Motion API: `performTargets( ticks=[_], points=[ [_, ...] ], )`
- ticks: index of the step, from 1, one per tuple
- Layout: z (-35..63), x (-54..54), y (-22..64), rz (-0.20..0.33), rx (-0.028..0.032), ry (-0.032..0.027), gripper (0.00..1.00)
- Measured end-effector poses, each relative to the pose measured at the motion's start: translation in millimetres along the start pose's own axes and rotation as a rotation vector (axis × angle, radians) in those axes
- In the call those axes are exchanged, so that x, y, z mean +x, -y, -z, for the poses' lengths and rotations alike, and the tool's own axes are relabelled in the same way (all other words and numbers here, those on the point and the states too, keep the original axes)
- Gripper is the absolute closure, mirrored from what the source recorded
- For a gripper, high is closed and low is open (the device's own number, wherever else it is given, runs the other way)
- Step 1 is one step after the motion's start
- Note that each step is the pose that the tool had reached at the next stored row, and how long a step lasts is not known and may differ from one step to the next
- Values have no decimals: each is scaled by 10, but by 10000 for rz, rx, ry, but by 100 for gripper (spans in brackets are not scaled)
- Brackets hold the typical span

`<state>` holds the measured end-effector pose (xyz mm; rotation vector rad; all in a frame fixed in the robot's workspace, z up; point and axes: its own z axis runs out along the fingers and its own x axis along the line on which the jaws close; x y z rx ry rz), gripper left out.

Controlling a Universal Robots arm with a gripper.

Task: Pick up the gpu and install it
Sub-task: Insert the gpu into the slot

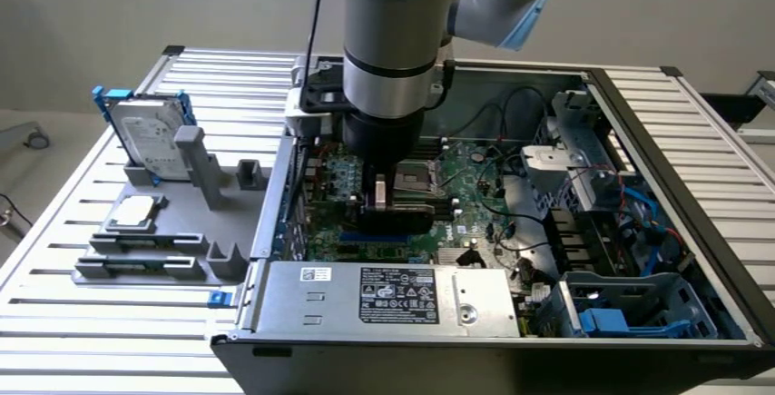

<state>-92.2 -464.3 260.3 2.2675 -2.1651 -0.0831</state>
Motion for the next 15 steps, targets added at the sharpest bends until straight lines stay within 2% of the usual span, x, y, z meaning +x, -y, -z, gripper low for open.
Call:
performTargets(
  ticks=[4, 9, 15],
  points=[
    [56, -2, -2, 0, -14, -8, 74],
    [61, -2, -2, 1, -17, -10, 74],
    [61, -3, -9, -5, -117, -25, 74]
  ],
)
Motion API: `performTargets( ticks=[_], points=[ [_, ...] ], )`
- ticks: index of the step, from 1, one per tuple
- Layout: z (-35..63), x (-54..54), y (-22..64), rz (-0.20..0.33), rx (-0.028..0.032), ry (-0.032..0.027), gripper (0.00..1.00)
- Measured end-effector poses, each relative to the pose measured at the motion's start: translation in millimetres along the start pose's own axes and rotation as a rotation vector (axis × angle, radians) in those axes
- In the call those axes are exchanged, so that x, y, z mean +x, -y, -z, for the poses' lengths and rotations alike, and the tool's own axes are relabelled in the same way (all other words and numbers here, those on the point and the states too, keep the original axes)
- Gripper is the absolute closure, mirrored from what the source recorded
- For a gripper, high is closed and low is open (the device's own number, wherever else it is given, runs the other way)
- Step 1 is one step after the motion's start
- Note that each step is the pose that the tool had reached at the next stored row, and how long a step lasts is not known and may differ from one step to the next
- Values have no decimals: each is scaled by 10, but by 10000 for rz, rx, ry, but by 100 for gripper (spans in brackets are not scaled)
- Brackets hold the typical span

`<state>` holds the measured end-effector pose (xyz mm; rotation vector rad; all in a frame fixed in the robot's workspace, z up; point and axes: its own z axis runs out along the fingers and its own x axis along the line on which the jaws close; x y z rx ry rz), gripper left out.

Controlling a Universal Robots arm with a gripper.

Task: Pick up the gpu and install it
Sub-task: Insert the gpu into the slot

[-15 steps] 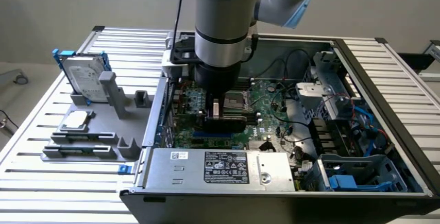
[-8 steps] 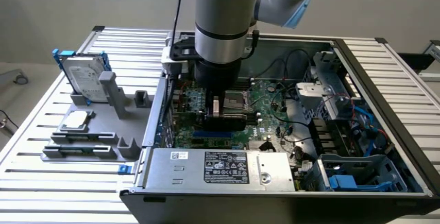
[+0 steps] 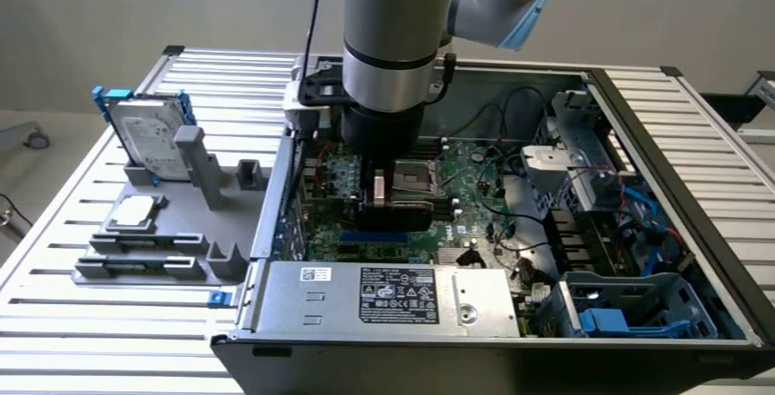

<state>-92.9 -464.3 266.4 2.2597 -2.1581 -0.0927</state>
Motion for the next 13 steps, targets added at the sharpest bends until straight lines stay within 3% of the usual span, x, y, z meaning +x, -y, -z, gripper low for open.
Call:
performTargets(
  ticks=[7, 13],
  points=[
    [-1, 0, 1, -26, -61, -54, 74],
    [-8, 0, 4, -62, -67, -91, 74]
  ],
)
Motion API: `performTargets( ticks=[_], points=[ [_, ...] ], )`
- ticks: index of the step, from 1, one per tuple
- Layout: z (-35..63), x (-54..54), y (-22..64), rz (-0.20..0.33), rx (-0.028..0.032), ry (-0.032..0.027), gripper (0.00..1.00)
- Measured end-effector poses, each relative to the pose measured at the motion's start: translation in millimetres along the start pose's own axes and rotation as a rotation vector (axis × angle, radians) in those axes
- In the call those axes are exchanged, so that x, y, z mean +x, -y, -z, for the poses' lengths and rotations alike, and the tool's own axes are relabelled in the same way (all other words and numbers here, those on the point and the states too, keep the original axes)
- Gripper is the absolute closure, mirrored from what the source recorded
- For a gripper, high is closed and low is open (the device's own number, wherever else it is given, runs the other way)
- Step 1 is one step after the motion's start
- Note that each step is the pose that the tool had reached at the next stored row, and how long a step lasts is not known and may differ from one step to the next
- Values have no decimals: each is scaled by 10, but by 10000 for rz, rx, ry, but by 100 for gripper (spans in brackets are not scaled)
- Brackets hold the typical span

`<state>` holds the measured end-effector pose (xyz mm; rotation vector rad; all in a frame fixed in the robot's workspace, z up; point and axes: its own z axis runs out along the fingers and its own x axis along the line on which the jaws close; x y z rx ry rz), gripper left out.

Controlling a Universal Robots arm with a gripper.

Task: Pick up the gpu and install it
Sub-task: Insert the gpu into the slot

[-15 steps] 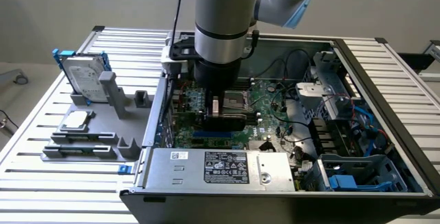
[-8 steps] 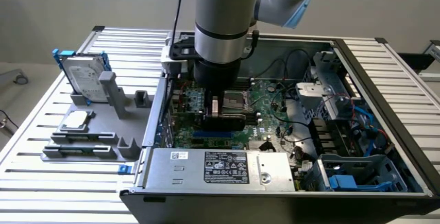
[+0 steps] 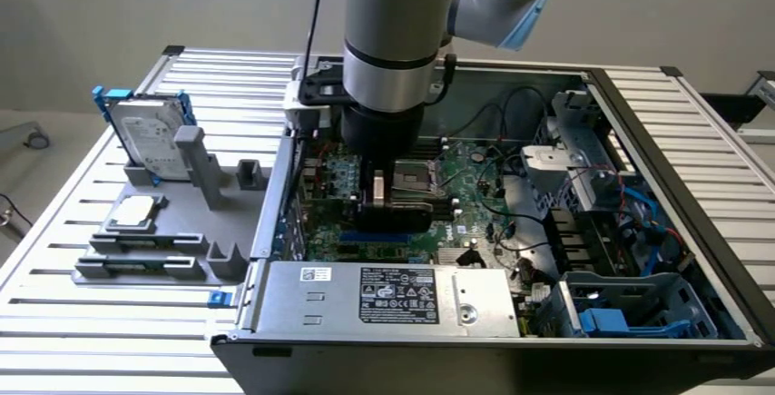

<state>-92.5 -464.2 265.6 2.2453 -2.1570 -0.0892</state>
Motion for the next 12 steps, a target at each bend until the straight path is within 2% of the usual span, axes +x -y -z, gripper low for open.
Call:
performTargets(
  ticks=[12],
  points=[
    [-88, 3, 5, -95, 3, 1, 74]
  ],
)
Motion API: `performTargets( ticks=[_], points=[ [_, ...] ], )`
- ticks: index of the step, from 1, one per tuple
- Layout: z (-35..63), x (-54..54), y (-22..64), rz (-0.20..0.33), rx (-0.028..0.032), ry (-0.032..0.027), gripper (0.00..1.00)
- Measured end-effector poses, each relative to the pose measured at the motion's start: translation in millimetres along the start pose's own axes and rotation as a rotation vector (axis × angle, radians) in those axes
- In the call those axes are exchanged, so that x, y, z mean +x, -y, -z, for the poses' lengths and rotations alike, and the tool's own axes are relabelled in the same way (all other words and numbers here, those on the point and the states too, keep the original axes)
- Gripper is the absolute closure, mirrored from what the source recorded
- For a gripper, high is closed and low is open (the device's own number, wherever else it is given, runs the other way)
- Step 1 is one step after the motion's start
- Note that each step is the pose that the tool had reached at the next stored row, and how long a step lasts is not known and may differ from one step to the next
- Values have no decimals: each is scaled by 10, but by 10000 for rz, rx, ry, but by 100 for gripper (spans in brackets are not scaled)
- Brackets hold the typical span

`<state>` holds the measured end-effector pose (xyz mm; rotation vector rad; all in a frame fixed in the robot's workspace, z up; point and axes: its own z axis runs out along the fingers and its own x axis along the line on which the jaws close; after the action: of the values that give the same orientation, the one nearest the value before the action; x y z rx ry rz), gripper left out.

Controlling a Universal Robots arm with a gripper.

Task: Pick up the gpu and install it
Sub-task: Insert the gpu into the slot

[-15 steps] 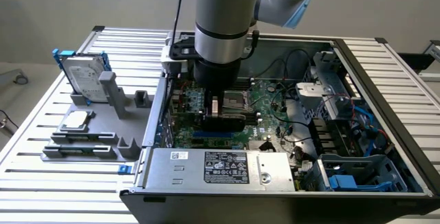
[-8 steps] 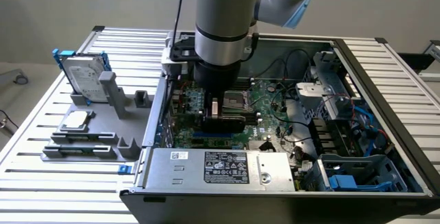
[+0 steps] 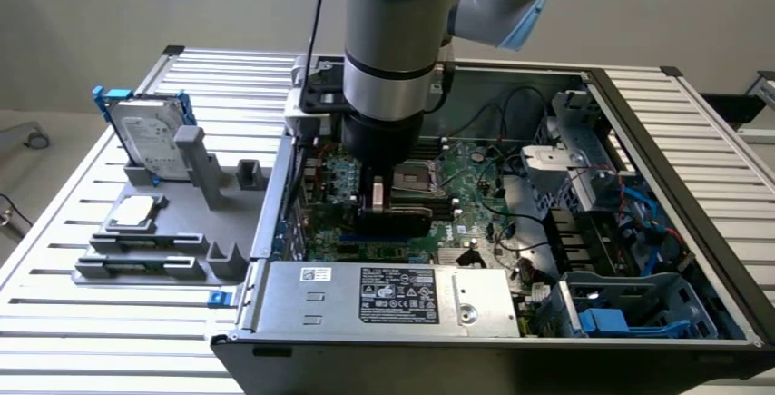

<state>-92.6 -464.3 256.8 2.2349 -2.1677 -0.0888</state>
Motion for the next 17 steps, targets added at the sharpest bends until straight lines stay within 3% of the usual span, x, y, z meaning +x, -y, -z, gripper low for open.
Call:
performTargets(
  ticks=[12, 13, 14, 16, 17],
  points=[
    [-24, 0, 1, -34, 3, 8, 73],
    [-16, 0, 0, -35, 0, 2, 60],
    [-8, 0, 1, -33, 0, 3, 60],
    [34, -1, -2, -37, -4, 4, 48],
    [67, -2, -4, -41, -5, 3, 48]
  ],
)
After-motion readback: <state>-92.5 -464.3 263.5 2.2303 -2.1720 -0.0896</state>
